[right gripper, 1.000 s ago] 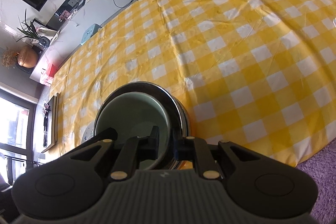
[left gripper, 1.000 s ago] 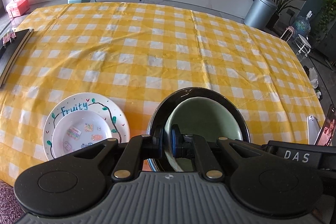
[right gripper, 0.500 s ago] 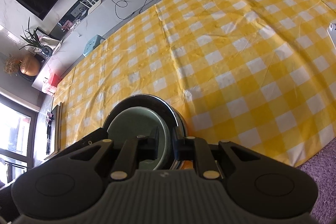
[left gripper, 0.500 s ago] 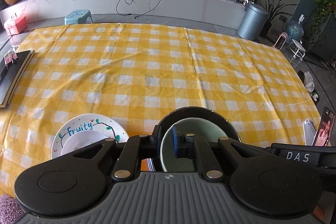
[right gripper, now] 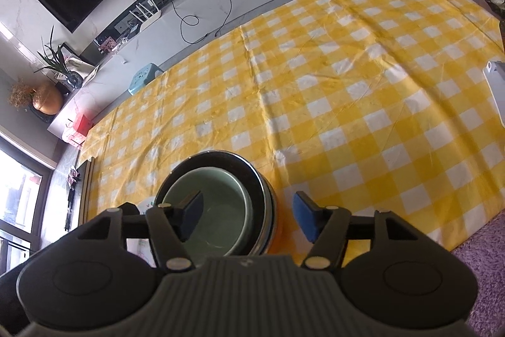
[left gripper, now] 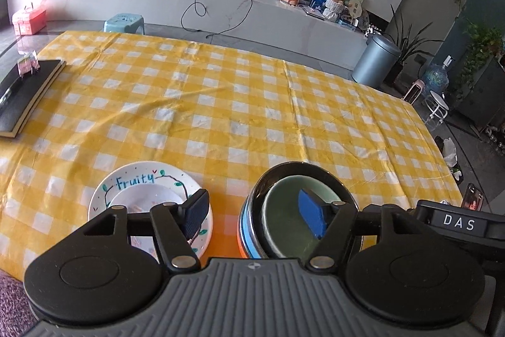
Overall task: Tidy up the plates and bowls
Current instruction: 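Close both grippers on the rim of the nested bowl stack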
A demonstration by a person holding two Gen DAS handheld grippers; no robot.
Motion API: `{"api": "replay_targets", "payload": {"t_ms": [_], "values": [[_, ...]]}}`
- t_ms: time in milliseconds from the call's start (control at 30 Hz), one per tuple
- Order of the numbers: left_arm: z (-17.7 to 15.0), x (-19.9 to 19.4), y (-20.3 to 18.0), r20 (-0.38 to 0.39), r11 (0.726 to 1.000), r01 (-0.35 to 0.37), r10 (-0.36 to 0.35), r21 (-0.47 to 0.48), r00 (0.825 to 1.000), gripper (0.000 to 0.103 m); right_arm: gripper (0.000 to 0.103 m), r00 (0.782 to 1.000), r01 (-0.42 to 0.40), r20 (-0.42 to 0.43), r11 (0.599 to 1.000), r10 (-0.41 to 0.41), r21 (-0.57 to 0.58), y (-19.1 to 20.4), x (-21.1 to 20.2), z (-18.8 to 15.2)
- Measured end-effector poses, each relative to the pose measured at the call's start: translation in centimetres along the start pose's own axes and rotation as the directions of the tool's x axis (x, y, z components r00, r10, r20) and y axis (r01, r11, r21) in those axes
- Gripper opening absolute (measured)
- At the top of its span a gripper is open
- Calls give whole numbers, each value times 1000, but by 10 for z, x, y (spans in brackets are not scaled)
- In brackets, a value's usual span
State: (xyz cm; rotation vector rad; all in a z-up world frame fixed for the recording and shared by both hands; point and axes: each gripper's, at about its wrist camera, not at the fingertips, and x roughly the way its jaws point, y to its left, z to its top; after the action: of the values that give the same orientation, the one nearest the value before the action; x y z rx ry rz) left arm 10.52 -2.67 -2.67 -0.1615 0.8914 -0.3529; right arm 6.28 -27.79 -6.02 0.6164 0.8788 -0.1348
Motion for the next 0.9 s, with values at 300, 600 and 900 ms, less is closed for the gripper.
{"api": "replay_targets", "payload": {"t_ms": [300,600,900], "values": [[-15,15,24,-38,986,63,-70,-157,997,77,67,998,16,-54,998,-14,53,-15,21,-13],[-24,40,31,-67,966,83,-103,-244,992,77,72,993,-40,-108,990,55,139,-25,48,-18],[-29,63,36,-97,940,131,-169,-315,981,77,69,980,-121,-128,968,152,218,-39,70,-16]]}}
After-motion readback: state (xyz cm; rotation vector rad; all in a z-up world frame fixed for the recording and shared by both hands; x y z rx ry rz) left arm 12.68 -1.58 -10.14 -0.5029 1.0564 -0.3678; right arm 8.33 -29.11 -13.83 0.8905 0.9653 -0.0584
